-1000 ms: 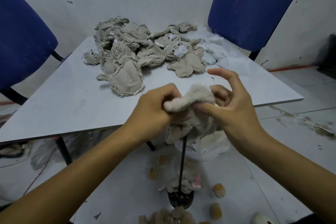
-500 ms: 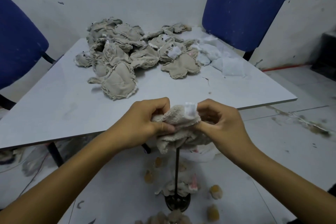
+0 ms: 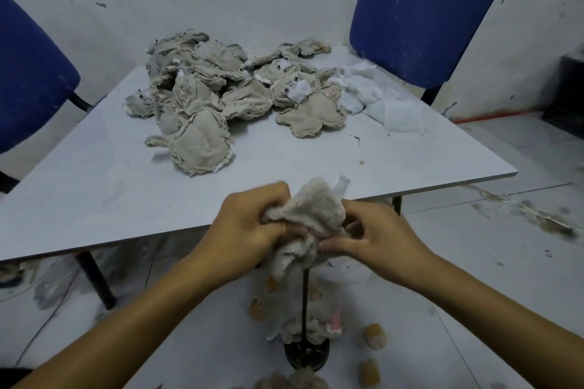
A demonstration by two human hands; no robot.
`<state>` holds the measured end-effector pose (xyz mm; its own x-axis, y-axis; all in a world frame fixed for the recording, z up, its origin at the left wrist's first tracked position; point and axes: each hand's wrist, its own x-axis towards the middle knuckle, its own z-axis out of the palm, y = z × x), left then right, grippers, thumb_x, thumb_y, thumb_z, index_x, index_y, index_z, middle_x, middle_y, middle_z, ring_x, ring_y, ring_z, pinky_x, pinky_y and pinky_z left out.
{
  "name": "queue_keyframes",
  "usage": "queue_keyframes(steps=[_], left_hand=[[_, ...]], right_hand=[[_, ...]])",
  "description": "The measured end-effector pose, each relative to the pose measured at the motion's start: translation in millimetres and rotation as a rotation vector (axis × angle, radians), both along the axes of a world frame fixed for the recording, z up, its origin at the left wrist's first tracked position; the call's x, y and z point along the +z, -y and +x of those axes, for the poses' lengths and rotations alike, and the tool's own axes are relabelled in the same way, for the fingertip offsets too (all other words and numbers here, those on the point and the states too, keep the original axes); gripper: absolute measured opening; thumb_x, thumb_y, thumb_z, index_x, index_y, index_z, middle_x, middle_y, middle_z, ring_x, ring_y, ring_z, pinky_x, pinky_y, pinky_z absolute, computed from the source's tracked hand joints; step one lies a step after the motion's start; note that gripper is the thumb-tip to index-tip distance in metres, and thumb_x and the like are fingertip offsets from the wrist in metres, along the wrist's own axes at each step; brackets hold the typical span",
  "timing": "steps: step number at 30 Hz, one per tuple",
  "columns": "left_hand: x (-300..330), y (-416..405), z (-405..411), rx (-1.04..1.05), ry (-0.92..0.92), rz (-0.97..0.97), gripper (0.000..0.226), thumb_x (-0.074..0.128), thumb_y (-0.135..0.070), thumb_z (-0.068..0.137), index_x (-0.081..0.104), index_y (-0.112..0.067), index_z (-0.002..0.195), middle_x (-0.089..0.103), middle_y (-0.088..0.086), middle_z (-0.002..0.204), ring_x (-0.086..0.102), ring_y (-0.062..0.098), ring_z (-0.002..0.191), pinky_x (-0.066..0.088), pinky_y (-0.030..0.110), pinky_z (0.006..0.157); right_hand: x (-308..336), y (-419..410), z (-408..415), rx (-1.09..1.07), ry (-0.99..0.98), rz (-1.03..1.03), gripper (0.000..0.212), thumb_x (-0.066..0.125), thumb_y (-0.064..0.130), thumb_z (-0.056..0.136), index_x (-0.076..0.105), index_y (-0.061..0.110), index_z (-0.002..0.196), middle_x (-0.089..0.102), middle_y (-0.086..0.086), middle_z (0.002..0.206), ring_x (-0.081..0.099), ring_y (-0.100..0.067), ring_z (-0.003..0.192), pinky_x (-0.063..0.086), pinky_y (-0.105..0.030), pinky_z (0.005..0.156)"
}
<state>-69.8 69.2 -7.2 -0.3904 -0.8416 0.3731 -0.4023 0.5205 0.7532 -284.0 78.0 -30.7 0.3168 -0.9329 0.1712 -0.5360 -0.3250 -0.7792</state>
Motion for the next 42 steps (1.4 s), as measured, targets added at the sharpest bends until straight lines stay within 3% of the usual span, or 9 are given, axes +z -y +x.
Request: queue_keyframes(steps=[4, 9, 13, 18, 25, 30, 34, 37, 42], left_hand=[[15, 9, 8, -0.004, -0.296, 0.085, 0.025, 0.084, -0.016, 0.069, 0.064, -0.007, 0.08, 0.066, 0.012, 0.076, 0.064, 0.015, 0.074, 0.055, 0.031, 0.061], [18, 17, 30, -0.032, 0.094, 0.34, 0.05, 0.085, -0.006, 0.072, 0.066, -0.019, 0.116, 0.073, -0.005, 0.112, 0.067, 0.011, 0.108, 0.052, 0.041, 0.099], [33, 13, 23, -0.204, -0.253, 0.334, 0.037, 0.08, -0.019, 0.073, 0.069, -0.021, 0.108, 0.074, 0.001, 0.102, 0.071, 0.018, 0.095, 0.055, 0.027, 0.078], [21, 11, 6, -0.064, -0.188, 0.067, 0.02, 0.083, -0.01, 0.062, 0.066, -0.008, 0.072, 0.064, -0.002, 0.067, 0.057, 0.005, 0.063, 0.048, 0.02, 0.059], [9, 12, 0, 0.095, 0.015, 0.085, 0.032, 0.083, -0.034, 0.057, 0.059, -0.02, 0.071, 0.059, -0.012, 0.063, 0.051, 0.01, 0.063, 0.048, 0.043, 0.065], [25, 11, -2, -0.037, -0.263, -0.107, 0.026, 0.08, -0.021, 0.068, 0.065, -0.001, 0.074, 0.063, 0.009, 0.074, 0.061, 0.018, 0.067, 0.049, 0.031, 0.06], [13, 9, -7, 0.031, 0.059, 0.017, 0.014, 0.069, -0.016, 0.066, 0.056, -0.011, 0.063, 0.057, -0.002, 0.061, 0.048, 0.009, 0.058, 0.037, 0.035, 0.056], [4, 13, -7, 0.053, 0.301, -0.032, 0.034, 0.069, -0.019, 0.067, 0.039, -0.029, 0.056, 0.049, -0.012, 0.053, 0.045, 0.002, 0.054, 0.028, 0.019, 0.054], [4, 11, -1, 0.016, 0.131, 0.063, 0.024, 0.075, -0.022, 0.062, 0.051, -0.024, 0.059, 0.052, -0.009, 0.058, 0.045, 0.001, 0.058, 0.035, 0.029, 0.057]], right_hand=[[24, 3, -1, -0.067, 0.287, -0.249, 0.022, 0.078, 0.038, 0.073, 0.07, 0.029, 0.091, 0.07, 0.015, 0.082, 0.065, -0.002, 0.074, 0.051, -0.019, 0.065], [38, 1, 8, -0.017, 0.188, -0.41, 0.021, 0.079, 0.039, 0.075, 0.07, 0.026, 0.089, 0.07, 0.012, 0.087, 0.068, -0.009, 0.084, 0.053, -0.021, 0.074], [45, 2, 9, -0.014, 0.123, -0.467, 0.023, 0.08, 0.039, 0.074, 0.072, 0.022, 0.089, 0.07, 0.009, 0.085, 0.065, -0.004, 0.08, 0.049, -0.017, 0.071], [45, 3, 9, -0.001, 0.056, -0.486, 0.028, 0.083, 0.035, 0.072, 0.072, 0.02, 0.092, 0.07, 0.007, 0.085, 0.065, 0.001, 0.081, 0.049, -0.012, 0.072], [33, 0, 8, -0.005, 0.058, -0.47, 0.025, 0.079, 0.041, 0.068, 0.067, 0.025, 0.083, 0.063, 0.018, 0.075, 0.062, 0.006, 0.077, 0.042, -0.005, 0.069], [39, -1, -2, -0.031, 0.103, -0.667, 0.017, 0.08, 0.021, 0.078, 0.072, 0.011, 0.089, 0.065, 0.009, 0.085, 0.061, -0.002, 0.079, 0.046, -0.012, 0.071], [25, 0, 4, 0.024, -0.095, -0.589, 0.015, 0.084, 0.018, 0.072, 0.07, 0.014, 0.077, 0.062, 0.011, 0.074, 0.055, -0.007, 0.068, 0.041, -0.018, 0.062], [14, 3, 10, 0.012, -0.047, -0.373, 0.023, 0.088, 0.023, 0.07, 0.065, 0.025, 0.07, 0.054, 0.023, 0.067, 0.053, 0.004, 0.067, 0.036, -0.009, 0.063], [19, 6, 8, 0.033, -0.088, -0.472, 0.016, 0.084, 0.023, 0.075, 0.069, 0.018, 0.074, 0.052, 0.022, 0.07, 0.049, 0.013, 0.067, 0.035, -0.006, 0.063]])
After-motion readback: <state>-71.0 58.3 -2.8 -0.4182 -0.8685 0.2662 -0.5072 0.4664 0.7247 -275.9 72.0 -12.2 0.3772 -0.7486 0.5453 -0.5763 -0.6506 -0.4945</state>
